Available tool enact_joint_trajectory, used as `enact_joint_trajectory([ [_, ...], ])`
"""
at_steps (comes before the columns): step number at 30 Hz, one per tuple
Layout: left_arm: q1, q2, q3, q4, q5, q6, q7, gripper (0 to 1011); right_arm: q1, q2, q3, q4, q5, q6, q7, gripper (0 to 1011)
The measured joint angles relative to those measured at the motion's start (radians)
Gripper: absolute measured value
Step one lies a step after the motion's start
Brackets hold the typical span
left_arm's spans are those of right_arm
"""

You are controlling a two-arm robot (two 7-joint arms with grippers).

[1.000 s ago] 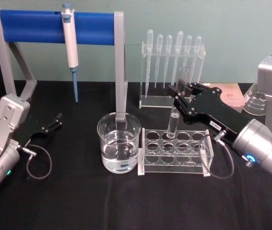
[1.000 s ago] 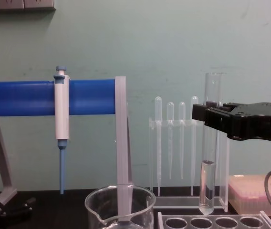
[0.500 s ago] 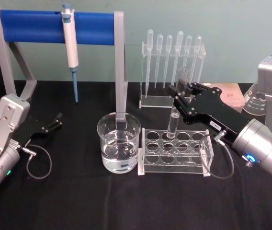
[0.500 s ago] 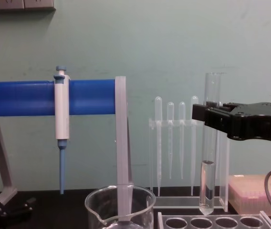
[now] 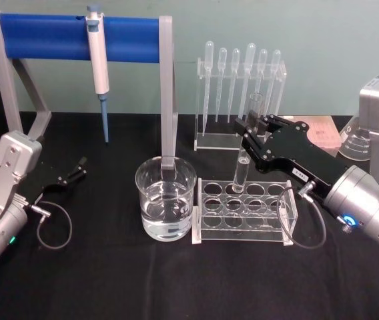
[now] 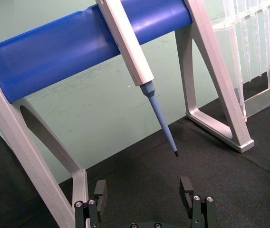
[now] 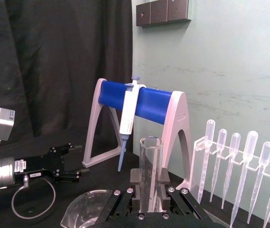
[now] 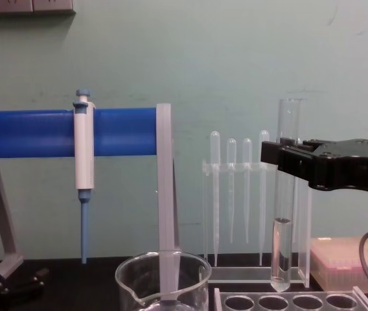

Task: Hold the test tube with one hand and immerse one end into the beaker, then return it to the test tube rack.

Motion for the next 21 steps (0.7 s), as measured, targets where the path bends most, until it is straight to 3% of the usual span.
enact_joint_trajectory([
  [15,0.000,0.000,0.000,0.000,0.000,0.000,0.000,1000,0.000,0.001,-0.001,0.000,0.000,0.001,0.000,225],
  [21,0.000,0.000,0.000,0.000,0.000,0.000,0.000,1000,0.020,0.002,-0.019,-0.030,-0.020,0.019,-0.008,225],
])
